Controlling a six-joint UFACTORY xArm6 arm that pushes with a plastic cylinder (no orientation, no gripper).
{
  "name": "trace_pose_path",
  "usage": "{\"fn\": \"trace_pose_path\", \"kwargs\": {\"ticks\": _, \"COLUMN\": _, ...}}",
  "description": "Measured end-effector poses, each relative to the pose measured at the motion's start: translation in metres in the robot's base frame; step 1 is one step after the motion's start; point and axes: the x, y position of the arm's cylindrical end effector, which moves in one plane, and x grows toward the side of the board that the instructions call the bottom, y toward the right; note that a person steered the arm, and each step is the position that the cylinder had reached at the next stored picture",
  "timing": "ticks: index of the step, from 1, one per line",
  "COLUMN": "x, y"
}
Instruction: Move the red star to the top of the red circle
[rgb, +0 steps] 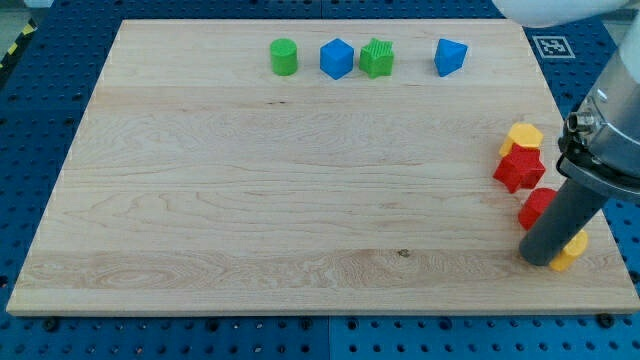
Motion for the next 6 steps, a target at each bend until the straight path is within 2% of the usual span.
{"fn": "trace_pose_path", "kwargs": {"ticks": 3, "x": 0.012, "y": 0.003}}
{"fn": "trace_pose_path", "kwargs": {"ticks": 5, "x": 0.015, "y": -0.035}}
{"fn": "trace_pose_path", "kwargs": {"ticks": 6, "x": 0.001, "y": -0.035}}
